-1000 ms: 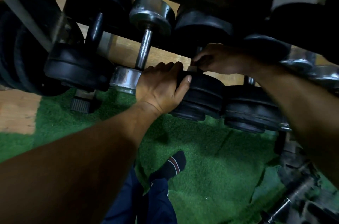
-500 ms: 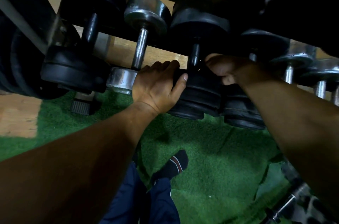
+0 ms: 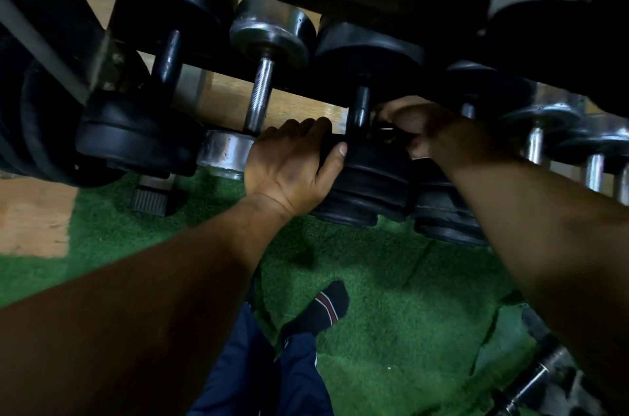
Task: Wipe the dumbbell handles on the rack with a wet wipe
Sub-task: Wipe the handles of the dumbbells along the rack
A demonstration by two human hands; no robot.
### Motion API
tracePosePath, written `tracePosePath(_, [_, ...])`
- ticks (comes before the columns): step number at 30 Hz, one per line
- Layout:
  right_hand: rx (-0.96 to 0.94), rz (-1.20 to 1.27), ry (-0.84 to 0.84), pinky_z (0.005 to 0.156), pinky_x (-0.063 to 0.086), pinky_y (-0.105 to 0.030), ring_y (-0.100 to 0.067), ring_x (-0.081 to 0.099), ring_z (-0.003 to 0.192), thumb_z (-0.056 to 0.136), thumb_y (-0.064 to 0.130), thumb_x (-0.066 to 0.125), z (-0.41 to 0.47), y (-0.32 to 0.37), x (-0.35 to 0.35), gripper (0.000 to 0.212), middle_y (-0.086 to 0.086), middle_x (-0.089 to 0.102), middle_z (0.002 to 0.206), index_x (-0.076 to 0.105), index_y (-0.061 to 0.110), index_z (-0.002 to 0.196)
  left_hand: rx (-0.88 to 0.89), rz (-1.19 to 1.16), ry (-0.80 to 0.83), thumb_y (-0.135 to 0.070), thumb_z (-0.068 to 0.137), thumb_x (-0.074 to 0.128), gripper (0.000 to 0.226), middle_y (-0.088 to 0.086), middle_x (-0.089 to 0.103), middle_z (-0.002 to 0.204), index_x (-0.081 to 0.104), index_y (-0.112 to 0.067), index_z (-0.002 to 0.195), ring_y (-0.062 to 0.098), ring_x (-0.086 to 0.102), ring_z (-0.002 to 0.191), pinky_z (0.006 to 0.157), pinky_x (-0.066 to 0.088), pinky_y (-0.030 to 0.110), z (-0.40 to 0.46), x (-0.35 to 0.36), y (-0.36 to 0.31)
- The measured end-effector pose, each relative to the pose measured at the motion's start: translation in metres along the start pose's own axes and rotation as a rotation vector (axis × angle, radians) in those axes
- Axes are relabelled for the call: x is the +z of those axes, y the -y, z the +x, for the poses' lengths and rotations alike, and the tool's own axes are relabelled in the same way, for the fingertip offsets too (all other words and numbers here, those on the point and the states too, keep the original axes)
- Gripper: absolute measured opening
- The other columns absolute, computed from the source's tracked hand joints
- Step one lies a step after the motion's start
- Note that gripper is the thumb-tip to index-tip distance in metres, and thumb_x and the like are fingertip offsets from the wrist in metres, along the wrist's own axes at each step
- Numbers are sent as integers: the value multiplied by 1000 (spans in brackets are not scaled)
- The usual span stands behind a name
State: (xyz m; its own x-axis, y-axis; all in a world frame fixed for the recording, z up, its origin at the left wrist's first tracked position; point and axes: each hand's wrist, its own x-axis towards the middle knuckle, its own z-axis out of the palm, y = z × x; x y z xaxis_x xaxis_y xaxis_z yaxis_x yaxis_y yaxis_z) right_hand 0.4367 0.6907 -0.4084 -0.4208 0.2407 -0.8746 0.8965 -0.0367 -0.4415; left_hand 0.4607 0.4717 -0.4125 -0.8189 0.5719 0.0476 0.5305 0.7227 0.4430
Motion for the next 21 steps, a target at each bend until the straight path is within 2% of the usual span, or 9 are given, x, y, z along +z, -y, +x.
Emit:
tracePosePath(2, [-67, 186, -81, 38, 35, -18, -20, 55, 51, 75, -11, 53, 11, -4, 3, 25, -18, 53, 89, 56, 6, 94, 4, 0, -8, -50, 101, 31, 51, 9, 63, 82, 63, -10, 97, 35, 57, 69, 64, 23, 34, 0, 0, 0])
tracePosePath(4, [-100, 339, -153, 53, 36, -22, -27, 52, 73, 61, -11, 55, 30, -12, 4, 39, -17, 46, 96, 53, 8, 96, 1, 3, 3, -51, 101, 30, 52, 8, 63, 83, 62, -11, 98, 34, 57, 71, 65, 23, 34, 1, 0, 0])
tracePosePath(5, [-118, 397, -163, 56, 37, -23, -29, 52, 76, 62, -13, 55, 32, -14, 5, 37, -18, 45, 93, 52, 7, 93, 0, -1, 8, -51, 101, 30, 52, 8, 63, 83, 62, -11, 98, 34, 58, 71, 65, 23, 34, 1, 0, 0])
tracePosePath(7, [-124, 406, -197, 43, 33, -15, -22, 49, 54, 73, -17, 51, 11, -8, 13, 24, -16, 39, 71, 46, 7, 76, 0, -8, 6, -51, 101, 30, 51, 8, 62, 83, 62, -11, 98, 34, 58, 71, 66, 23, 34, 1, 0, 0])
tracePosePath(9, [-135, 429, -190, 36, 21, -13, -13, 37, 40, 79, -18, 47, 8, -10, 11, 35, -6, 33, 57, 36, 12, 64, 4, -12, -8, -50, 101, 31, 50, 8, 62, 82, 62, -11, 97, 34, 58, 70, 66, 24, 34, 1, 0, -1])
tracePosePath(12, [-172, 512, -146, 55, 32, -20, -15, 42, 48, 72, -19, 52, 2, -12, 9, 32, -7, 44, 56, 46, 8, 57, 7, 2, -36, -47, 101, 35, 47, 8, 62, 79, 63, -10, 95, 34, 58, 66, 65, 25, 33, 1, -1, -3])
tracePosePath(16, [-215, 215, -77, 53, 43, -24, -21, 54, 49, 75, -16, 52, -8, -15, 1, 23, -14, 55, 59, 59, 1, 61, 12, 19, -51, -45, 100, 37, 44, 8, 61, 77, 63, -10, 94, 33, 57, 63, 63, 24, 32, 1, -2, -5])
tracePosePath(19, [-281, -147, -80, 59, 48, -25, -17, 60, 56, 78, -3, 70, -7, -21, -1, 5, -13, 64, 66, 70, -4, 73, 5, 34, -31, -47, 101, 34, 47, 9, 61, 78, 63, -10, 96, 33, 58, 64, 63, 24, 32, 0, -2, -4])
tracePosePath(21, [-297, -299, -95, 55, 47, -21, -14, 60, 57, 80, 12, 78, -4, -26, -2, 13, -9, 66, 67, 74, -1, 80, 3, 46, -17, -48, 102, 31, 49, 9, 61, 79, 63, -10, 97, 34, 58, 65, 62, 23, 32, 0, -1, -4])
